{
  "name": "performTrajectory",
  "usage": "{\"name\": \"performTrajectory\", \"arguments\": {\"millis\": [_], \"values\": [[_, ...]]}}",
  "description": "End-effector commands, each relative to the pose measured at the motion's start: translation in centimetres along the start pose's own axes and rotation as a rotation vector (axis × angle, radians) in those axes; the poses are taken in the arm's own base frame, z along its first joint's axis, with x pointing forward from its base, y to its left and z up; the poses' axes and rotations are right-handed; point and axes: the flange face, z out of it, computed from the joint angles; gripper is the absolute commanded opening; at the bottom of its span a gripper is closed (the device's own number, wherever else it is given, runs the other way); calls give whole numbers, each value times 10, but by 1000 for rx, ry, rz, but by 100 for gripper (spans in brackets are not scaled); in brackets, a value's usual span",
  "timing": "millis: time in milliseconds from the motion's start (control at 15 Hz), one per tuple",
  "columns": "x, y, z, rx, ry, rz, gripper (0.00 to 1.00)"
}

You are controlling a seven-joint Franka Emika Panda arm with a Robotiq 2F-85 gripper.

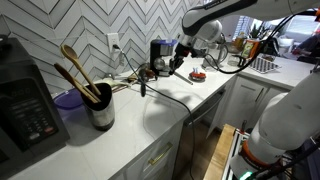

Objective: Put the ladle in the utensil holder

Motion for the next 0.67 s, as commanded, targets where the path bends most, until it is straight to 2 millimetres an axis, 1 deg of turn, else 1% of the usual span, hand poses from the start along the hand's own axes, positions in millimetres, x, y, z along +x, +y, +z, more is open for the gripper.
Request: {"name": "performTrajectory", "arguments": {"millis": [0,67,133,200,333,400,533,600], "values": [[0,0,0,0,-1,1,6],[0,0,0,0,0,1,6],[0,0,0,0,0,1,1],[-1,-5,-4,-8,30,-7,1],[-7,-14,-17,2,90,-32,1],[-10,-18,-24,-5,144,-114,1],[-11,-20,-35,25,211,-176,1],[-8,-23,-40,46,250,-198,1]]}}
